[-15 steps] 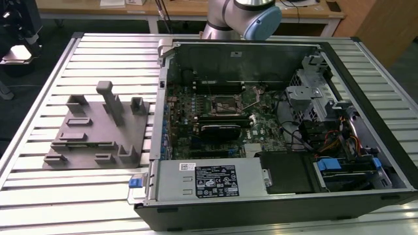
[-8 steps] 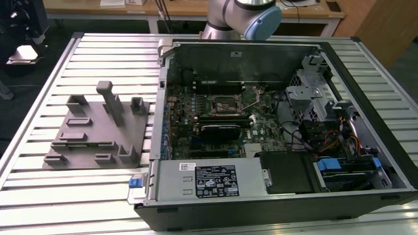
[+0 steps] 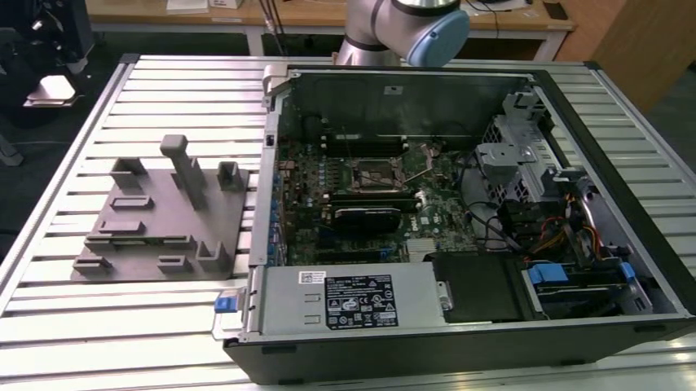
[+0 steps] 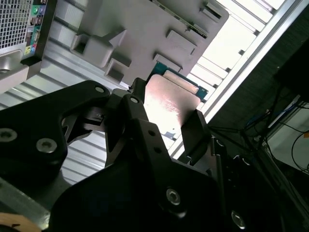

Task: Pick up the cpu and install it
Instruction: 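Pick up the cpu and move it towards the insertion slot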

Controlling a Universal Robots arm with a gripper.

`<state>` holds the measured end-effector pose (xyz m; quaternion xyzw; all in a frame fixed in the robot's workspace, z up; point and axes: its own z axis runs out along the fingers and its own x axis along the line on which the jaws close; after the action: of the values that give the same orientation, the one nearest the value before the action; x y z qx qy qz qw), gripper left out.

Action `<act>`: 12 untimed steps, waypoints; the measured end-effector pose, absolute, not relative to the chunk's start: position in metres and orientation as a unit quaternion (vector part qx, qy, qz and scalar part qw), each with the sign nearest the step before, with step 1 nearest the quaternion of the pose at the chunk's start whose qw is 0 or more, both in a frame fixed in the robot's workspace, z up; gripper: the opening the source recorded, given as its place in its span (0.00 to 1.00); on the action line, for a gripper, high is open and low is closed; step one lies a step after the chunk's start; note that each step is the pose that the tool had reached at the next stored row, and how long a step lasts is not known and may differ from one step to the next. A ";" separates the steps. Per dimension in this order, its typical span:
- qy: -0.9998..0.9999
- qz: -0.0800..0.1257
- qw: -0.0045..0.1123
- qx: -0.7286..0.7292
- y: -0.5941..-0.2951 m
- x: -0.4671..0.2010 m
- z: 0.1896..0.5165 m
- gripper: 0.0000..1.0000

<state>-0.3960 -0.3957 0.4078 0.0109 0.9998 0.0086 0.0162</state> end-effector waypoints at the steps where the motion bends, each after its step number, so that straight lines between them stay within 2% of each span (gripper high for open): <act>1: 1.000 0.009 0.016 0.011 -0.396 -0.394 0.408 0.54; 12: 1.000 0.009 0.016 0.011 -0.396 -0.371 0.408 0.54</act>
<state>-0.3713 -0.3957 0.4077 0.0109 0.9998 0.0087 0.0163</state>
